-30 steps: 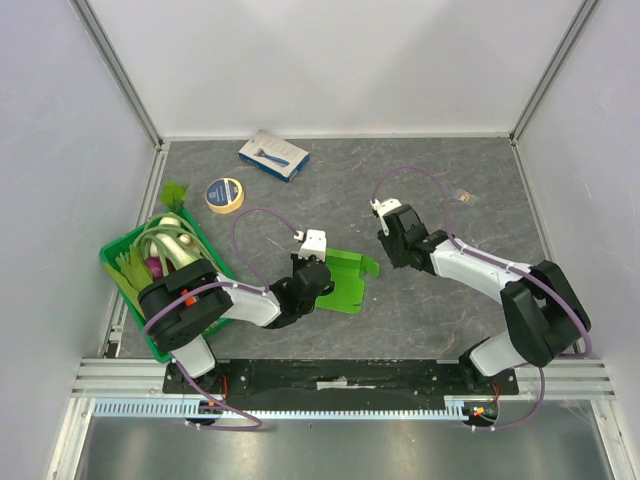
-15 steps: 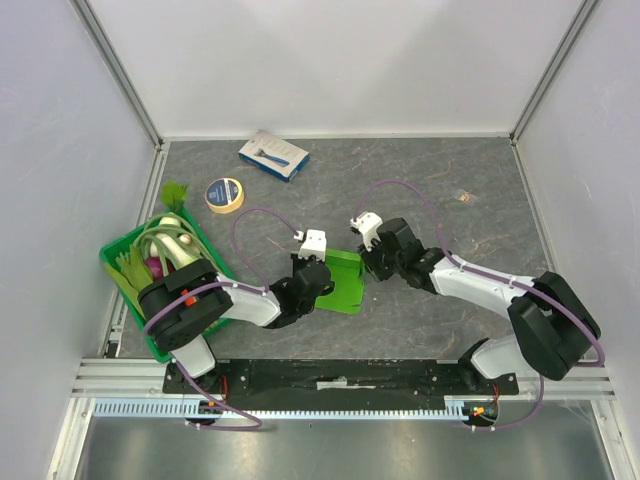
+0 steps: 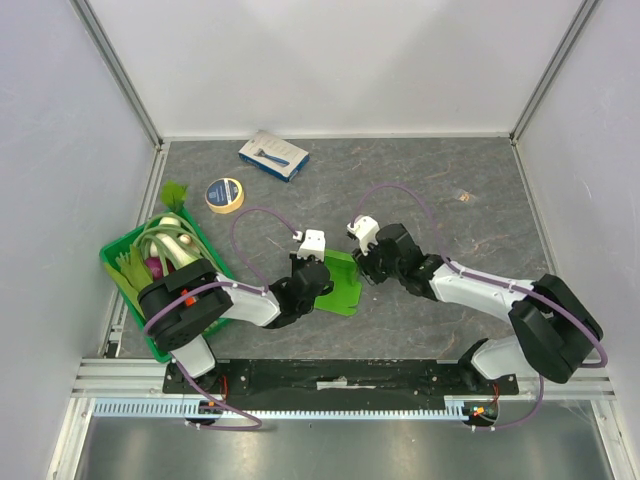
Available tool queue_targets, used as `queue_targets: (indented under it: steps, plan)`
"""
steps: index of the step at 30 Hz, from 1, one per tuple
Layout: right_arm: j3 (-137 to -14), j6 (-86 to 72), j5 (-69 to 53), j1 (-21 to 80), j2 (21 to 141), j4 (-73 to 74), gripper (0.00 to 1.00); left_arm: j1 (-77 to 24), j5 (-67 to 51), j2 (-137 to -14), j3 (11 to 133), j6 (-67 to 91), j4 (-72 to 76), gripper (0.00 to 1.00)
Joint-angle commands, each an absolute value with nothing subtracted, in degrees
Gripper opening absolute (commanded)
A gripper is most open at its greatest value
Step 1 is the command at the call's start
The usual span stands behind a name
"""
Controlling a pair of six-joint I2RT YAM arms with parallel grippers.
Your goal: Fold the paper box
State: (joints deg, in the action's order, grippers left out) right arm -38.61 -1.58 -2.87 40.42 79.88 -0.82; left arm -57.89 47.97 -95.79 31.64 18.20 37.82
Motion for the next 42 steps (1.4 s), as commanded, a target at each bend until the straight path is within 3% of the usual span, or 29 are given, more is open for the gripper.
queue_targets:
  steps: [1,22,34,42]
  plan:
    - [-37.7,-2.6,-4.8,42.6,79.6,-9.2,0.46,-58.4,48.3,-94.7,31.5,19.4,39.0,0.02]
    - [-26.0,-5.3,19.4,48.2,80.4,-36.7,0.46,-58.4,47.3,-93.5,30.7,21.4,37.4,0.02]
    - [-25.5,-2.0,19.2,48.3,89.6,-49.4,0.5,-58.4,46.8,-93.6,31.2,20.1,37.0,0.02]
    - [-26.7,-3.0,26.8,49.6,91.7,-50.3,0.28,-58.4,46.4,-93.9,32.1,20.7,36.5,0.02]
